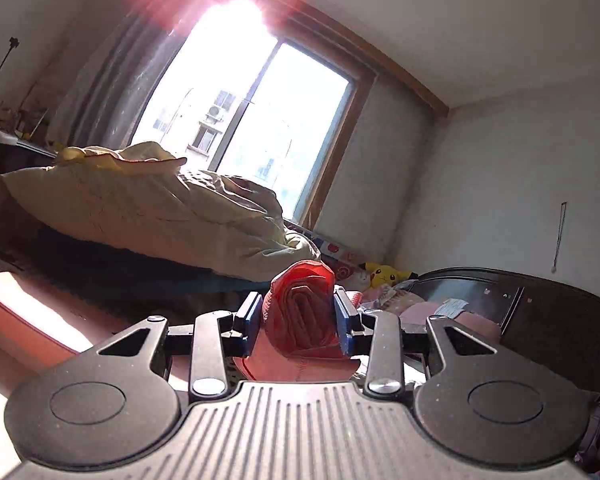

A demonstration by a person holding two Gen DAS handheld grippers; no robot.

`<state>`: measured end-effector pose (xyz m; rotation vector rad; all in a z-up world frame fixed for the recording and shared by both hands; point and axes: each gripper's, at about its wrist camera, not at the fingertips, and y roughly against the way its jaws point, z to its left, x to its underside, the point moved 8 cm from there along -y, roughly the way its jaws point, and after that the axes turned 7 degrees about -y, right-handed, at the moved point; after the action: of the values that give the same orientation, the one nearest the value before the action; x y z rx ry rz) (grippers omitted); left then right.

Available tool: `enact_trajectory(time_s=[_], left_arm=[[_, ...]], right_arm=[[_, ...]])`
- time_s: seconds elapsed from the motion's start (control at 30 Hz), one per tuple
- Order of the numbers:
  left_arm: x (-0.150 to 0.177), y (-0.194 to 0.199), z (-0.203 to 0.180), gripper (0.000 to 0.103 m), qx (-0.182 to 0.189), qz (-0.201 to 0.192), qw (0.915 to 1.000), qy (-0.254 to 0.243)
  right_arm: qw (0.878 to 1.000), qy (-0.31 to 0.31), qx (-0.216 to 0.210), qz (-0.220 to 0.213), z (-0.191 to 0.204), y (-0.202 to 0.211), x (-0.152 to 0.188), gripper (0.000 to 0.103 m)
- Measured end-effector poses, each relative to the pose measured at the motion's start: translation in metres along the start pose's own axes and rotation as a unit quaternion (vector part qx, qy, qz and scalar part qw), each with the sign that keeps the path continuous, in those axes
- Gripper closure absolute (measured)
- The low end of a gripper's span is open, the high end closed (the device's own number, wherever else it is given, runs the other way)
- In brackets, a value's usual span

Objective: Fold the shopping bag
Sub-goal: 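Lower the rolled bag into the pink box and open the left gripper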

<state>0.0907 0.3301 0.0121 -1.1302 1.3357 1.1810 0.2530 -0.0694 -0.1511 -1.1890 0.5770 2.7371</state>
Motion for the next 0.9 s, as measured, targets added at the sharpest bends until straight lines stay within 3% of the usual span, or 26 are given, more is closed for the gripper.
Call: enact_trajectory(time_s=[0.03, 0.07, 0.1, 0.17, 0.3, 0.43, 0.57, 0.7, 0.83, 0.9], left_arm=[[0.016, -0.004, 0.005, 0.039, 0.005, 0.05, 0.9984, -0.027], [0.033, -0.006, 0.01, 0.025, 0.01, 0.099, 0.9935, -0.054], [0.045, -0.003, 0.015, 0.019, 0.005, 0.125, 0.9907, -0.053], [0.068, 0.005, 0.026, 0.019, -0.009, 0.169, 0.9846, -0.044], [0.045, 0.026, 0.031, 0.019, -0.023, 0.104, 0.9943, 0.002], [-0.002, 0.031, 0.041, 0.018, -0.051, 0.047, 0.9961, 0.054], [-0.073, 0.037, 0.038, 0.0, -0.086, -0.031, 0.9903, 0.105], [-0.133, 0.03, 0.005, 0.0, -0.103, -0.024, 0.9886, 0.107], [-0.18, 0.024, -0.062, 0.0, -0.048, 0.005, 0.9976, 0.05], [-0.195, 0.022, -0.098, 0.0, -0.023, 0.024, 0.9994, 0.005]], right_arm=[[1.0, 0.003, 0.0, 0.001, 0.001, 0.0, 0.001, 0.021], [1.0, 0.004, -0.001, 0.001, 0.001, 0.0, 0.001, 0.021], [1.0, 0.003, -0.001, 0.001, 0.0, 0.0, 0.001, 0.021], [1.0, 0.0, -0.001, 0.0, -0.001, 0.001, 0.001, 0.021], [1.0, -0.005, 0.001, -0.009, -0.004, 0.002, 0.0, 0.014], [0.999, -0.012, 0.02, -0.044, 0.004, 0.012, -0.009, 0.001], [0.995, -0.027, 0.023, -0.095, 0.03, 0.036, -0.019, 0.0], [0.992, -0.023, 0.065, -0.109, 0.056, 0.062, -0.017, 0.0], [0.983, -0.091, 0.092, -0.133, 0.071, 0.098, -0.008, 0.0], [0.981, -0.116, 0.065, -0.142, 0.084, 0.113, -0.005, 0.0]])
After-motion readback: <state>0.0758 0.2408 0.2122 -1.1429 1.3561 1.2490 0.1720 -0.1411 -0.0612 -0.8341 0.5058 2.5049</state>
